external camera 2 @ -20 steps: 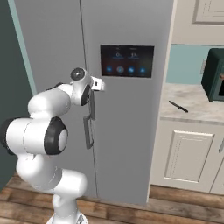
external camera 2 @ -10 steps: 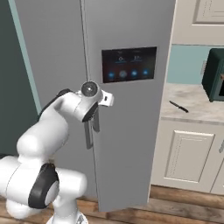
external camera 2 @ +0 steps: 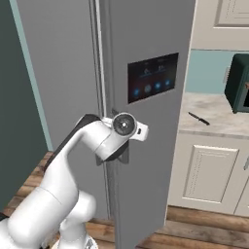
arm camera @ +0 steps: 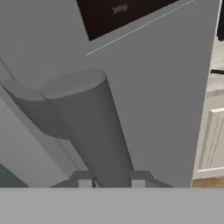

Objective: Retrieve the butter from the fridge and place it on a plate on the dining table. Then retrieve the butter knife by the fridge and place it near the plate.

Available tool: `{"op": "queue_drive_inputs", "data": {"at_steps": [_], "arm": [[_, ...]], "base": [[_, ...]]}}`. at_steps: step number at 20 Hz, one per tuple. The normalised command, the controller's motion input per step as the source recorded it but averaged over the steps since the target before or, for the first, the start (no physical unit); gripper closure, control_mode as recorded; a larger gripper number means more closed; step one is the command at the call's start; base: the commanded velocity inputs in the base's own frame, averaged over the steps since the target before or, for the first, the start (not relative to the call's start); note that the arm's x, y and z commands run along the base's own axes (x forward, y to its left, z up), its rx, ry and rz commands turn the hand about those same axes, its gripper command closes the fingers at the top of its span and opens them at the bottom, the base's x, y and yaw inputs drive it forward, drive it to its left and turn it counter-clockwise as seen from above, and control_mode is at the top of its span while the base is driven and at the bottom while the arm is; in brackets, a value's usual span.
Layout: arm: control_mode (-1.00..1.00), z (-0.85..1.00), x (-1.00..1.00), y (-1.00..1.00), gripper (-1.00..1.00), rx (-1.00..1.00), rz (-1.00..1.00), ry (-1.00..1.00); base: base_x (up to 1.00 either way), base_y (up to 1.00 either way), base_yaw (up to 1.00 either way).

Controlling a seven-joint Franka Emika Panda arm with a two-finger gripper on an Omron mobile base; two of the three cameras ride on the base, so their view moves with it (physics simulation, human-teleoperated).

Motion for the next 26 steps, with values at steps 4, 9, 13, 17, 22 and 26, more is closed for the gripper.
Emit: {"op": "queue_drive_inputs", "data": {"at_steps": [4, 9, 13, 17, 22, 26], "arm": [[-1.0, 0.24, -0.77, -1.0, 1.0, 0.02, 0.0, 0.11], [-1.0, 0.05, -0.41, -0.48, 1.0, 0.0, -0.01, 0.13], [-1.0, 0.0, -0.21, 0.0, 1.0, 0.0, -0.06, 0.03], [-1.0, 0.0, -0.2, 0.01, -1.0, -0.02, -0.05, 0.01], [-1.0, 0.2, -0.45, 0.07, -1.0, -0.09, -0.06, 0.0], [-1.0, 0.38, -0.52, 0.39, -1.0, -0.26, -0.13, 0.0]], "base": [[0.0, 0.0, 0.0], [0.0, 0.0, 0.0], [0.0, 0.0, 0.0], [0.0, 0.0, 0.0], [0.0, 0.0, 0.0], [0.0, 0.0, 0.0]]}}
